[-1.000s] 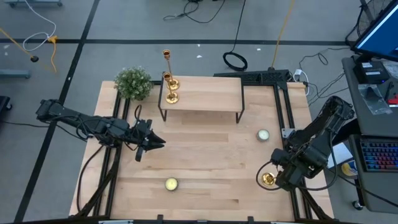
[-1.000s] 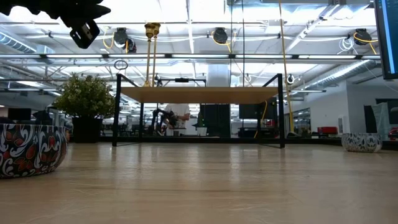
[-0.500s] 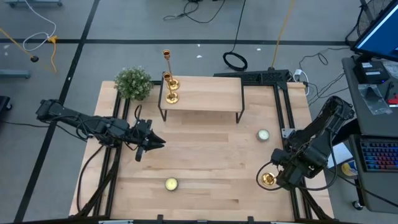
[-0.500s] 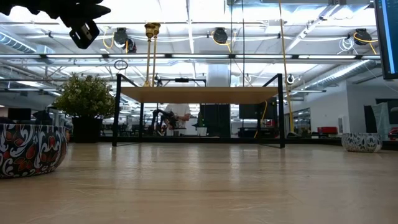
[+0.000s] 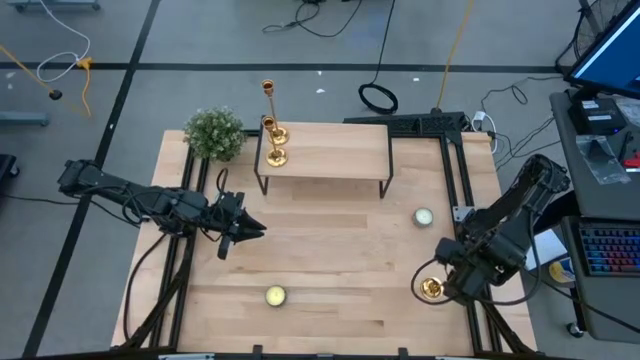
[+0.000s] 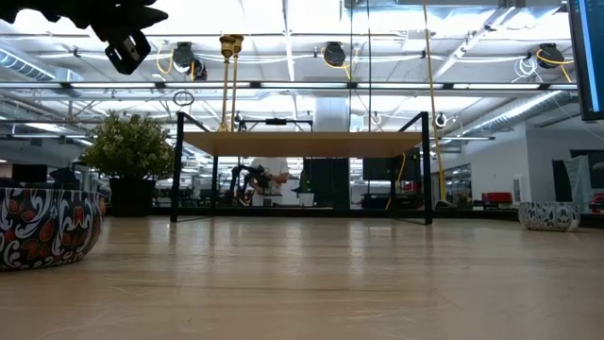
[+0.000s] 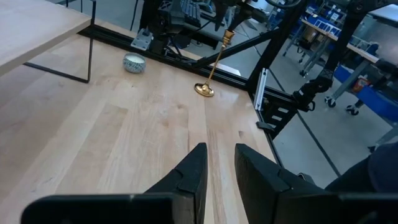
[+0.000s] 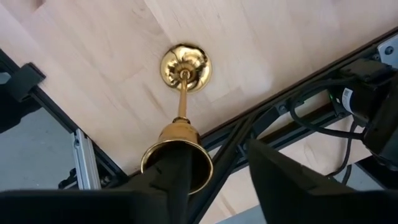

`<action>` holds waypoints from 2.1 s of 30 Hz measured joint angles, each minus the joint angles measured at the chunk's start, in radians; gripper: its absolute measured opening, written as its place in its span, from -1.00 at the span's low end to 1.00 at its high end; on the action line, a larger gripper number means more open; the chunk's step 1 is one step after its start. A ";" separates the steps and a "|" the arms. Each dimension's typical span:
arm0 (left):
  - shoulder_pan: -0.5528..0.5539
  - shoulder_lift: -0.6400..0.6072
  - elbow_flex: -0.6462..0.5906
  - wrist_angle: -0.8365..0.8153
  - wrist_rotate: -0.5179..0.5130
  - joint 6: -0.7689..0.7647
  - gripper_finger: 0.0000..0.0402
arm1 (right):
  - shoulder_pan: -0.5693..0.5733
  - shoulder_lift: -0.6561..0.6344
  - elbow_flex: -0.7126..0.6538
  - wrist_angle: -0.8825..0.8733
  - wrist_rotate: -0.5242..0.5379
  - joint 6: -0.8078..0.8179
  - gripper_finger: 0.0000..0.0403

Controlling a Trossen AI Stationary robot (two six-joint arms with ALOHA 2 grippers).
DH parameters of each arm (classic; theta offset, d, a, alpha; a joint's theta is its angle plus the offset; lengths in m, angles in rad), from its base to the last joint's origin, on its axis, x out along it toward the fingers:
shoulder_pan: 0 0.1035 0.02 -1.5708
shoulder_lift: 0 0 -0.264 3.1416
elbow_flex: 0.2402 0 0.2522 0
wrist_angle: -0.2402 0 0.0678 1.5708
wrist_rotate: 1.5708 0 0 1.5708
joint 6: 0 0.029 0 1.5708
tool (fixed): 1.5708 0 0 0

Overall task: Pick & Place candle stick holders
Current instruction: Put the gold candle holder on the shelf

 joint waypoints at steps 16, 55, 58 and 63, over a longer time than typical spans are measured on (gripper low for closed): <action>0.000 0.000 0.000 0.008 -0.003 -0.092 -0.60 | -0.088 -0.003 0.002 0.018 -0.006 -0.125 -0.93; 0.000 0.000 0.000 0.192 -0.024 -0.232 -0.60 | -0.571 0.142 0.358 0.253 0.021 -0.837 -1.00; 0.000 0.001 0.000 0.195 -0.024 -0.238 -0.60 | -0.594 0.177 0.416 0.252 0.022 -0.904 -1.00; 0.000 0.002 0.000 0.195 -0.024 -0.264 -0.60 | -0.642 0.230 0.517 0.232 0.024 -1.014 -1.00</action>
